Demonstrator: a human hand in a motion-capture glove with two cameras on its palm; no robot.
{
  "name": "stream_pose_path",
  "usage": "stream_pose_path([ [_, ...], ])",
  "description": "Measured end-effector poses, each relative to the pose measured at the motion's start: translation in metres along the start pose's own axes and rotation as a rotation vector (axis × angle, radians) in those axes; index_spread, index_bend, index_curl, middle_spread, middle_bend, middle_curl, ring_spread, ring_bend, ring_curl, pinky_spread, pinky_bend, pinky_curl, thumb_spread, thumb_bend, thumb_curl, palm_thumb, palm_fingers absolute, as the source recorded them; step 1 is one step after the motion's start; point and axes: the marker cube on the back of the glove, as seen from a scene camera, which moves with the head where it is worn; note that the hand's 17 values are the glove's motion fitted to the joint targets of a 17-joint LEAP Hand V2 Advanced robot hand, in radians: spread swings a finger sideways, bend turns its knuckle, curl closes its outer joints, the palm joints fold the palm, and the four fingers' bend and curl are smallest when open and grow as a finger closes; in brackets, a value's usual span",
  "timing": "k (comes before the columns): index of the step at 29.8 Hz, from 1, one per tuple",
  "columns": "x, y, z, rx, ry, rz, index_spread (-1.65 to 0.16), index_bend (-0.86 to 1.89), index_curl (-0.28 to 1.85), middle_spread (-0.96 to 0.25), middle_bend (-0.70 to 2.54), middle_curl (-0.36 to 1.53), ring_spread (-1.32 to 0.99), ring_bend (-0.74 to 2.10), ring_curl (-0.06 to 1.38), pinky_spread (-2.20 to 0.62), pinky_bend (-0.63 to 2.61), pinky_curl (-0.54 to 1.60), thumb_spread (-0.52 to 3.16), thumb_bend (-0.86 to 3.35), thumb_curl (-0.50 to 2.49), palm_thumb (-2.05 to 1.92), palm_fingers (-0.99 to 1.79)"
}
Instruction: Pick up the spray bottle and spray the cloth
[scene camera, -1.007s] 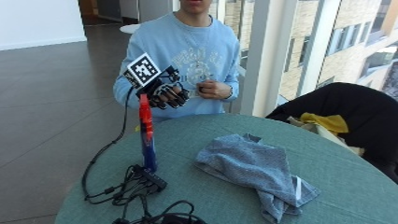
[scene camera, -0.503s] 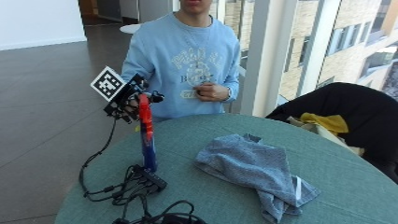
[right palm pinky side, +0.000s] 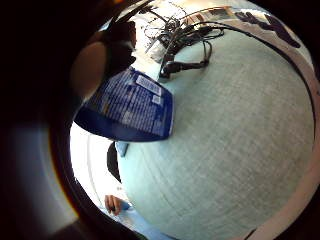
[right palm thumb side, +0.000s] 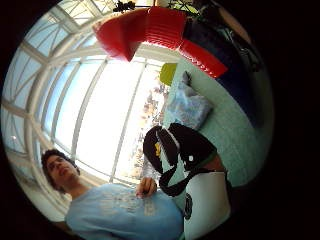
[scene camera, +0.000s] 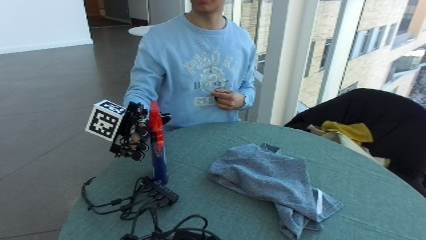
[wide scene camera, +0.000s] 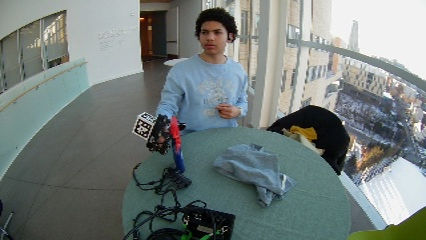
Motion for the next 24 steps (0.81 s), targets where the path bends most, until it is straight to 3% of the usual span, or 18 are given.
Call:
stream_pose_path([
  [14, 0.005, -0.036, 0.023, 0.035, -0.129, 0.035, -0.36, 0.12, 0.25, -0.08, 0.30, 0.41, 0.00, 0.32, 0.34, 0.21, 0.29, 0.30, 1.04, -0.01, 0.33, 0.68, 0.64],
  [24, -0.002, -0.050, 0.028, 0.112, -0.113, -0.004, -0.30, 0.22, 0.32, -0.08, 0.27, 0.41, -0.02, 0.30, 0.33, 0.17, 0.25, 0.30, 1.01, -0.02, 0.34, 0.76, 0.94],
])
